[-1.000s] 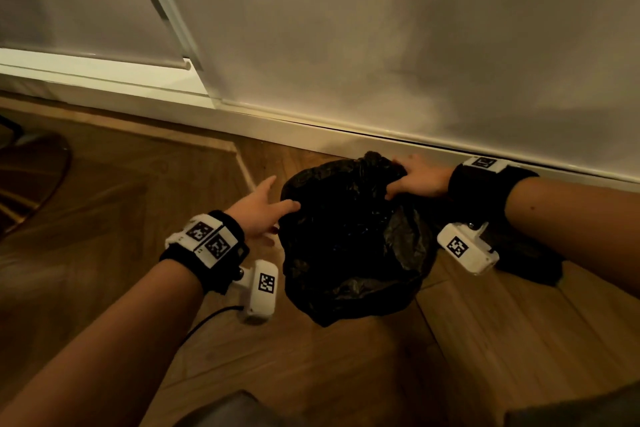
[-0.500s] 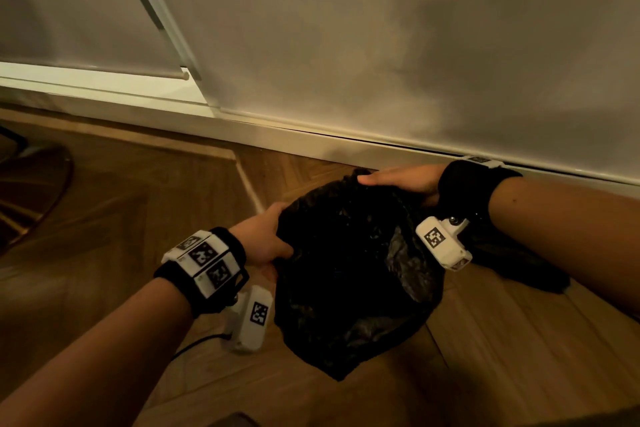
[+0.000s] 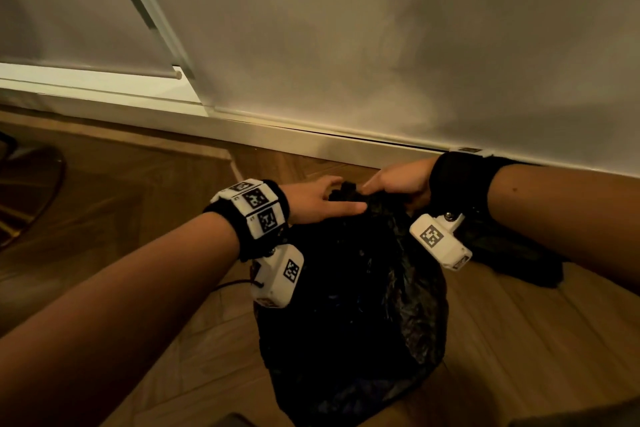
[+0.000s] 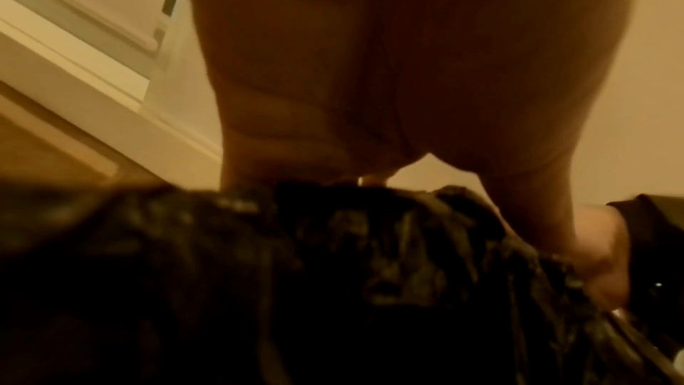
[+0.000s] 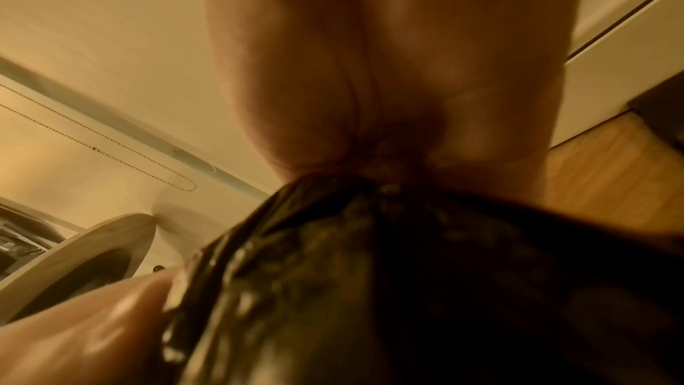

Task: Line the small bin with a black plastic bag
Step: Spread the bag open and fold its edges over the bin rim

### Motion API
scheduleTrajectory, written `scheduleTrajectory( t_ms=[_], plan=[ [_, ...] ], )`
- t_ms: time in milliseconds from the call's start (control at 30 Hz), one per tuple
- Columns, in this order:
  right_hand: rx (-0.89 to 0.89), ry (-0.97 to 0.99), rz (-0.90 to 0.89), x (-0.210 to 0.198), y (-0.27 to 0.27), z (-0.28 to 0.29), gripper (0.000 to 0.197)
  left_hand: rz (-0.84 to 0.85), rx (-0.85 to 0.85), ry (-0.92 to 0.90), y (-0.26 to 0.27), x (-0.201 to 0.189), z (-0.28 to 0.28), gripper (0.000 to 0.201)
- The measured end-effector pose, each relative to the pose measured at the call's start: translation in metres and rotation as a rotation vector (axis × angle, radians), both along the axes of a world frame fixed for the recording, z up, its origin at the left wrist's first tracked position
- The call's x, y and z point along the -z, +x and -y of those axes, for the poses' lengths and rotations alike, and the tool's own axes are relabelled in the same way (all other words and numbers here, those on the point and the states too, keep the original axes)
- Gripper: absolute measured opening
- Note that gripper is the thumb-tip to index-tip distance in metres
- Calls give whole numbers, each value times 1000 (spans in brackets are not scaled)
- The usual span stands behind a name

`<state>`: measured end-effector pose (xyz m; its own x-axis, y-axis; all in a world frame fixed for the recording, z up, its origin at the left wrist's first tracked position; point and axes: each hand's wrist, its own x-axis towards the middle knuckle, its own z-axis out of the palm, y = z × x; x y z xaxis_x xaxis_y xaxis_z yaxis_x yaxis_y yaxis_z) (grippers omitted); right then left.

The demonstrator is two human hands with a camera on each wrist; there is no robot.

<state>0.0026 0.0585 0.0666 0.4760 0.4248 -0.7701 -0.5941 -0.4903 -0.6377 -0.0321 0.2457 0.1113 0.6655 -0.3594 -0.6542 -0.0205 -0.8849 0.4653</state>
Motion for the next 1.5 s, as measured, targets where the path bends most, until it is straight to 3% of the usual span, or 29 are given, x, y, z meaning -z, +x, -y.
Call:
scheduleTrajectory(
  t_ms=[100,267,367,433,533,633,767,933,1133,1300,1400,1500],
  plan=[
    [-119,-70,68,5,-2,-2,20,-9,86,73,1,2,6,65],
    [-136,-218,540,-10,-12,-13,16,-10,57,168,5,6,3,65],
    [-122,-163,734,-24,-30,-15,32,-4,3,190,12,16,-2,63],
    [-358,-178,767,-23,-49,-15,47,-10,-65,173,13,20,-4,60],
    [-587,-320,818,-7,-61,-20,43,50,-41,141,12,20,-3,47],
    [-609,-424,782,2,-52,-22,41,112,18,-30,5,15,-4,50],
    [-612,-393,807,8,-49,-20,46,125,281,98,-11,18,-11,62],
    [-656,-381,899,10,-49,-26,31,114,350,221,-15,33,-10,31],
    [-647,-491,936,9,-51,-27,23,135,358,269,-6,30,1,27],
    [-630,-565,964,8,-51,-18,19,69,281,190,-3,22,-18,26],
    [-569,-512,981,5,-55,-17,26,22,252,160,-4,17,-37,28],
    [-592,-482,998,0,-54,-22,28,80,294,214,-9,16,-35,39]
  ],
)
